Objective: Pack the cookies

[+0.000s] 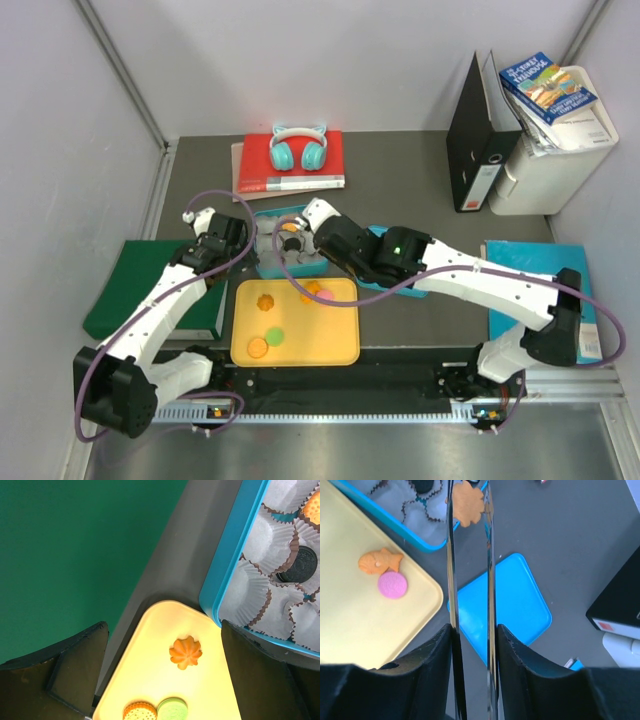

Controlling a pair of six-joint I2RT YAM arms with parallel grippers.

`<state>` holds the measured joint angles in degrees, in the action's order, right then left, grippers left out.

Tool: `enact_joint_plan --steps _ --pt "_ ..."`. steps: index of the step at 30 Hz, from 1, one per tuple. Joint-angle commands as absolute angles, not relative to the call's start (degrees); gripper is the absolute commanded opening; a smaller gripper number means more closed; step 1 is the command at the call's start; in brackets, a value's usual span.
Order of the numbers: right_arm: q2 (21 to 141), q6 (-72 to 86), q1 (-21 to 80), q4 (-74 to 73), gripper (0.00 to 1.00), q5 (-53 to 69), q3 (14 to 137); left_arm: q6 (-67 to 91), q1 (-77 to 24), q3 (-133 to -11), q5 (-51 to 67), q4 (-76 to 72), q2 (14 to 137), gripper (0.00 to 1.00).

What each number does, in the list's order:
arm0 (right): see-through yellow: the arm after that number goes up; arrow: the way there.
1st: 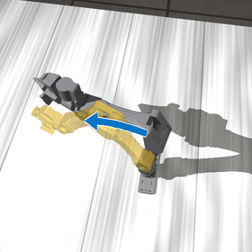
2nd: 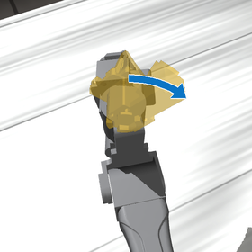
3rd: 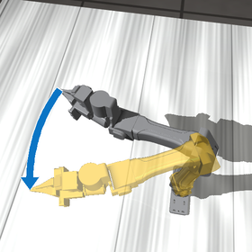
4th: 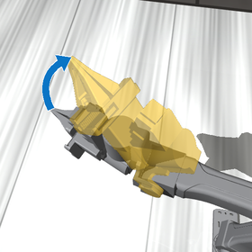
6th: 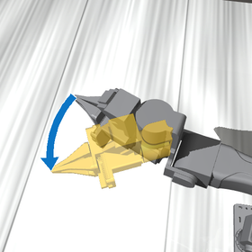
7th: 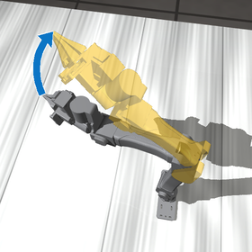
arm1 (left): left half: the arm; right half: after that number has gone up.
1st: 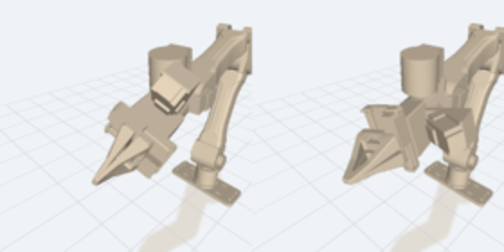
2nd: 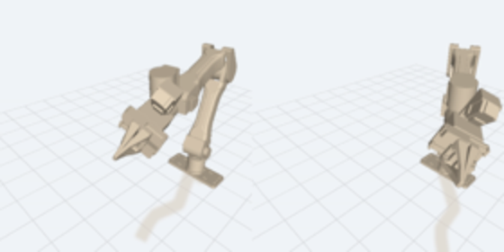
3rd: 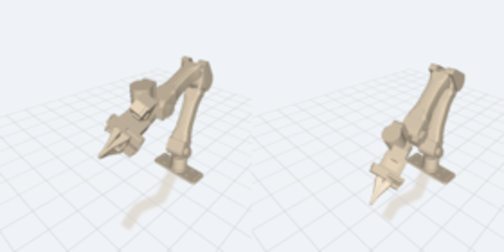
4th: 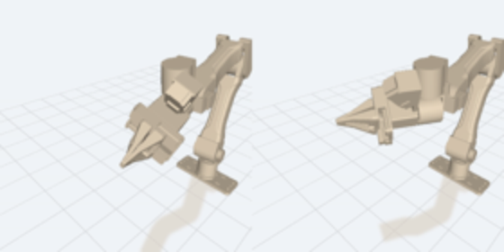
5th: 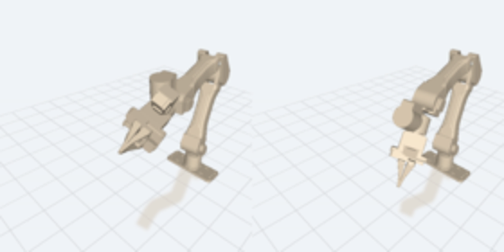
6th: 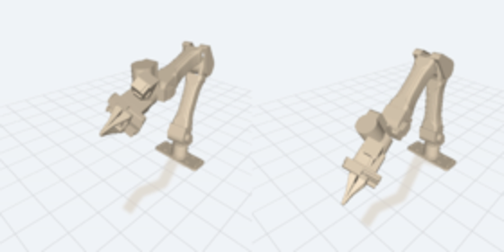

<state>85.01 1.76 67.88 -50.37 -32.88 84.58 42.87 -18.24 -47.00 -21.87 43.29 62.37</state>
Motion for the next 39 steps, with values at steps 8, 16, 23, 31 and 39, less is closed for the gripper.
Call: enact_joint_plan --steps 8,16,23,31,39 --pt "92.3 -4.1 61.4 -41.9 0.38 -25.8 90.6 42.2 -17.9 -47.4 -21.5 41.4 63.5 0.98" --pt "95.8 -3.2 58.5 -40.6 0.38 -24.4 92.3 42.0 -17.9 -47.5 -21.0 41.0 64.5 0.98" --pt "97.7 -2.7 57.3 -40.0 0.38 -23.3 93.4 41.8 -17.8 -47.2 -20.7 41.0 64.6 0.98" --pt "98.4 -2.7 57.3 -40.3 0.4 -23.2 94.0 41.9 -17.8 -47.1 -20.8 40.9 64.5 0.98" --pt "98.3 -2.5 57.3 -40.2 0.46 -23.9 93.2 41.8 -17.8 -47.1 -20.8 40.8 64.7 0.98"
